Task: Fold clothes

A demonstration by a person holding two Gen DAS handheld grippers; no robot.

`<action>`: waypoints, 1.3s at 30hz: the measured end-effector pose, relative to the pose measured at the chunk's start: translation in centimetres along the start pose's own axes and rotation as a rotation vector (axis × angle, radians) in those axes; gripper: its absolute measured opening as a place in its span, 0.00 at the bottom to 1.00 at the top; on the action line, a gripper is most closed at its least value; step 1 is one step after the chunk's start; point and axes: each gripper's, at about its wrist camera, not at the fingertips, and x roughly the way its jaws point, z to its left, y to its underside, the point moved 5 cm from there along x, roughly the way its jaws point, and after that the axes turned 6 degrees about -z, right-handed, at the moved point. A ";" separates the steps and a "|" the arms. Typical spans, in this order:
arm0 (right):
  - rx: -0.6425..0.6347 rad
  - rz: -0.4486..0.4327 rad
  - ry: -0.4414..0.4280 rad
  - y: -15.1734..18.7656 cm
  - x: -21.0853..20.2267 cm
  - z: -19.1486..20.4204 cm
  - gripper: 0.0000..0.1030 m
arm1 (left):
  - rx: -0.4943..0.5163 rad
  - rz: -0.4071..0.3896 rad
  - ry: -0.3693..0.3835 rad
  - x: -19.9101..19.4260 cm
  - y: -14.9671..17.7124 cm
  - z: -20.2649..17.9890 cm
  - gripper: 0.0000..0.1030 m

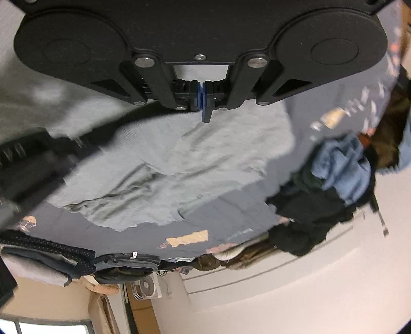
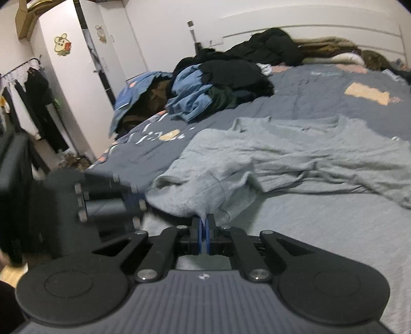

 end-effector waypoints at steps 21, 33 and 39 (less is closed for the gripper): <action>0.210 0.059 -0.126 -3.9 11.9 0.1 0.05 | 0.403 0.173 0.010 12.6 -4.9 10.6 0.06; 0.093 -0.079 0.197 -4.4 3.5 -12.3 0.07 | -0.015 0.271 0.026 8.5 1.0 17.6 0.13; 0.122 -0.144 0.305 -5.7 3.2 -17.1 0.07 | -0.424 0.164 0.166 7.4 0.2 16.7 0.19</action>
